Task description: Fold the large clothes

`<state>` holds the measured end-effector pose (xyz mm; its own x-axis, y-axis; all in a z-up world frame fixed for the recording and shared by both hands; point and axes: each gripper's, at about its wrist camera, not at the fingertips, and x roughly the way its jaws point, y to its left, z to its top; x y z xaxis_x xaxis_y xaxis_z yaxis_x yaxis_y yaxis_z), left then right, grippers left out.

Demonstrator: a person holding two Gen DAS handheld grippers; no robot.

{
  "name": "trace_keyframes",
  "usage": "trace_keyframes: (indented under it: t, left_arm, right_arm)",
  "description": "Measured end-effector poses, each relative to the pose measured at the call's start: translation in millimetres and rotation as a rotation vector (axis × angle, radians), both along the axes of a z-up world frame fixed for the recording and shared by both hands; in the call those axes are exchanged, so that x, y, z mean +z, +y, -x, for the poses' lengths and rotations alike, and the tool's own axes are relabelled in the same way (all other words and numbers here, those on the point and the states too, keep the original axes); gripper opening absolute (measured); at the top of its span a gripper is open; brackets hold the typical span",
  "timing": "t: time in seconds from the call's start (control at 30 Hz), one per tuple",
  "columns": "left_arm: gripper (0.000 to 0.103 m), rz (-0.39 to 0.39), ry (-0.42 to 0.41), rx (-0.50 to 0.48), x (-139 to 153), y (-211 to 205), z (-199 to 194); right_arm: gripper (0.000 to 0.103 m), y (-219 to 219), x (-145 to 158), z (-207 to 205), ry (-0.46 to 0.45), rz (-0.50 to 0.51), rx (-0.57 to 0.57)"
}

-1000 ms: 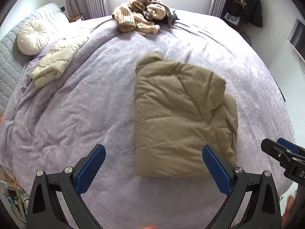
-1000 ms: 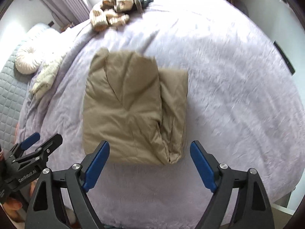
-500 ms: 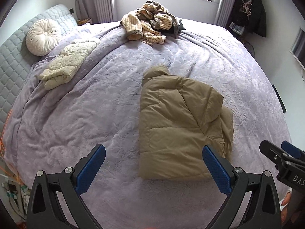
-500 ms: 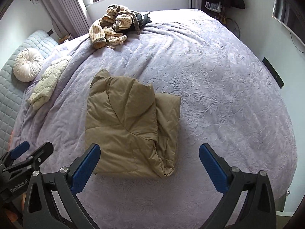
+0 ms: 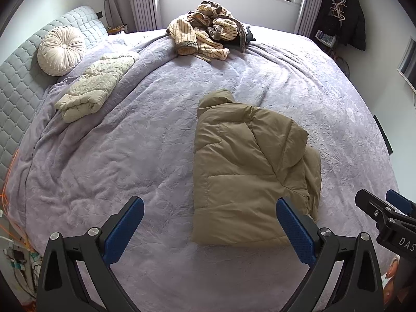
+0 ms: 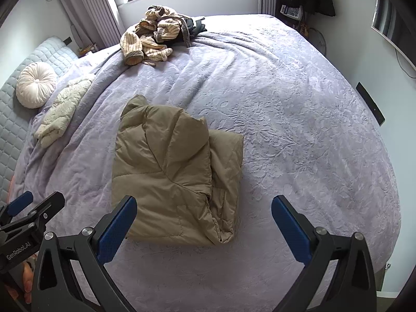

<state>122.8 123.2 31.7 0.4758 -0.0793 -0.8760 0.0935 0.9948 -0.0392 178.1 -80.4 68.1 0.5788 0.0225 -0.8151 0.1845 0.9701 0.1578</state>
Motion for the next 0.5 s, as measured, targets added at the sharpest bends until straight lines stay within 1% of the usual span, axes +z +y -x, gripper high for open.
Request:
trace_keyframes:
  t: [0.5]
  left_arm:
    - [0.102, -0.002, 0.005, 0.002, -1.3, 1.4, -1.9]
  right_arm:
    - [0.103, 0.3, 1.0, -0.1, 0.0, 0.0, -0.001]
